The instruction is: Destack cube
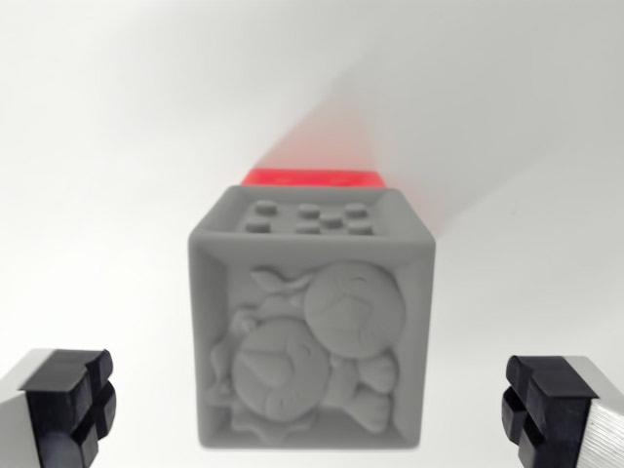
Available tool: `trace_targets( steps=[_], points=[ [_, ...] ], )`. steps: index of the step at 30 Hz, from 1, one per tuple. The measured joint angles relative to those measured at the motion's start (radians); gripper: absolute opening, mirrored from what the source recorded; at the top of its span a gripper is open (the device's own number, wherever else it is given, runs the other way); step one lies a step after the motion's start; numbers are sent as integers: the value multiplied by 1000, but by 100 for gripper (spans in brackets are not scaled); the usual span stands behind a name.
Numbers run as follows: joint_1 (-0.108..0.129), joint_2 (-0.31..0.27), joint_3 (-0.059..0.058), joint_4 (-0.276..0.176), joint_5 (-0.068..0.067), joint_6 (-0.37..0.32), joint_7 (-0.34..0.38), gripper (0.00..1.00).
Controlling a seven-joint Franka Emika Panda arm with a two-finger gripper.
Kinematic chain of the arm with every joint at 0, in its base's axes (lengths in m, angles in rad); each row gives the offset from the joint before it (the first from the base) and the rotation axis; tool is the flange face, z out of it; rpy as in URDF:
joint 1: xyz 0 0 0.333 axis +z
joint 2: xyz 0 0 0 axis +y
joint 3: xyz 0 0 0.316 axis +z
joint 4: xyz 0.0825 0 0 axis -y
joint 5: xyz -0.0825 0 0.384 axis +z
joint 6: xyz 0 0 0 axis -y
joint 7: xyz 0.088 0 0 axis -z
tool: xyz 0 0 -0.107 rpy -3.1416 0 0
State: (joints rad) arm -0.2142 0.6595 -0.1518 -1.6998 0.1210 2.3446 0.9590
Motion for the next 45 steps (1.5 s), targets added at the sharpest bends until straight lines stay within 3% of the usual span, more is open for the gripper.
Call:
trace_targets(
  steps=[10, 21, 22, 45],
  points=[
    [-3, 52, 5, 3, 10, 49, -5, 100],
    [-8, 80, 12, 8, 12, 71, -7, 100],
    [-9, 80, 12, 8, 12, 71, -7, 0],
    [-9, 80, 12, 9, 12, 71, -7, 0]
  ],
)
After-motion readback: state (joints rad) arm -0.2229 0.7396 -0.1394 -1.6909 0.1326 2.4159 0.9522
